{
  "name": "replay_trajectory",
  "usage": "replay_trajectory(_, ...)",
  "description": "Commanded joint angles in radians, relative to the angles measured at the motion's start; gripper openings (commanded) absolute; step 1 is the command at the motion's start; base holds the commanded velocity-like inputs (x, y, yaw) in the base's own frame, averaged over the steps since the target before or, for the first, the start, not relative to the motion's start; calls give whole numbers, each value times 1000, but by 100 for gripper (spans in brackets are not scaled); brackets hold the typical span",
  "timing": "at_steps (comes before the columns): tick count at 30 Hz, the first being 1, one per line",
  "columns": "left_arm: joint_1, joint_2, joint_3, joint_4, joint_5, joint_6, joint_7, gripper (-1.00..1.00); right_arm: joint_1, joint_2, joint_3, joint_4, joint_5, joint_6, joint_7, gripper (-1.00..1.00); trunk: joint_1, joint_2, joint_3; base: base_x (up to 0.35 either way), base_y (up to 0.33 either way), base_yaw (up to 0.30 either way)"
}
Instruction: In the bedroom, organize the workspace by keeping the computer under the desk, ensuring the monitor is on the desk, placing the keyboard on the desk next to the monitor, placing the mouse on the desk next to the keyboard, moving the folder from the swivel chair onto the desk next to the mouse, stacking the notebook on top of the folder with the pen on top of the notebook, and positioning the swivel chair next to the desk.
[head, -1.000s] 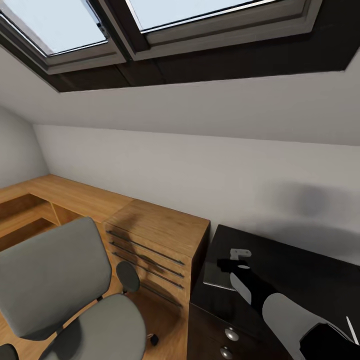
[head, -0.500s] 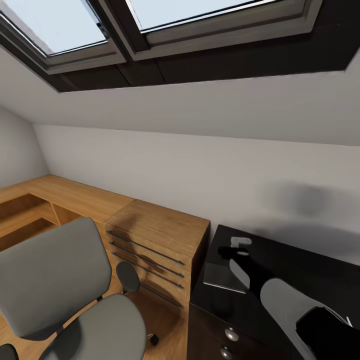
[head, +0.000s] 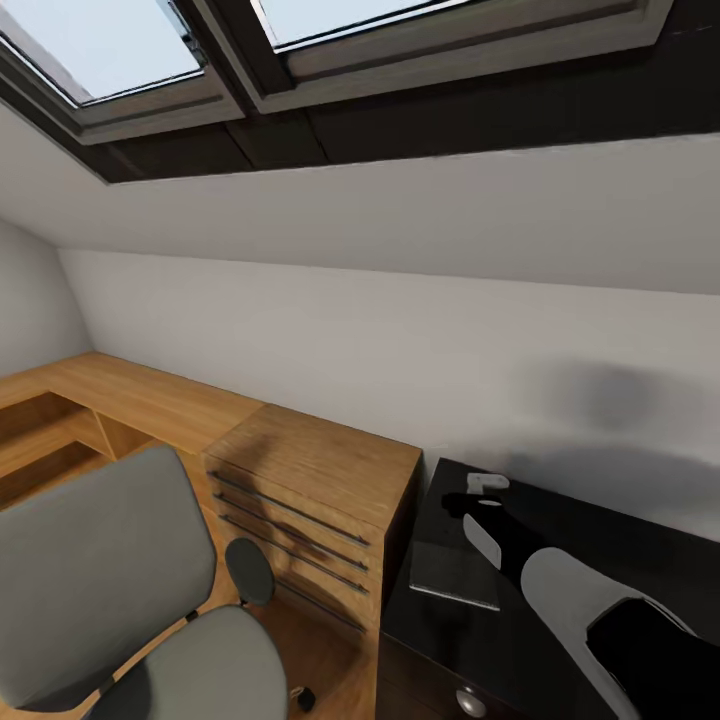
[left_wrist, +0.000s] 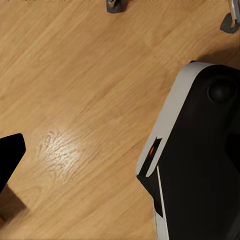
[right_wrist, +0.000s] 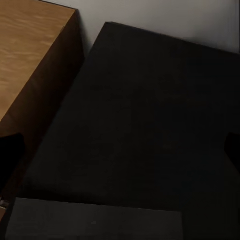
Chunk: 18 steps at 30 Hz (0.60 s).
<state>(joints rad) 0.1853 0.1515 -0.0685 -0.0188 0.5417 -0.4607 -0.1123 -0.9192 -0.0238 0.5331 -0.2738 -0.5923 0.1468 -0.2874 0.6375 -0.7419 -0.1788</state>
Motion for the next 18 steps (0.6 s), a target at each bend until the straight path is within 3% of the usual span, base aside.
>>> replay_trajectory(1,0,1,-7,-1,11,-1,-4,100,-1,-1,8,8,-6,7,-6,100,0,-1,-1,24,0,0)
replay_trajectory(18,0,0,-7,-1,12,-2,-4,100,-1,0,8,34,-9,7,-3,100,4,-8,-4,5,0,0)
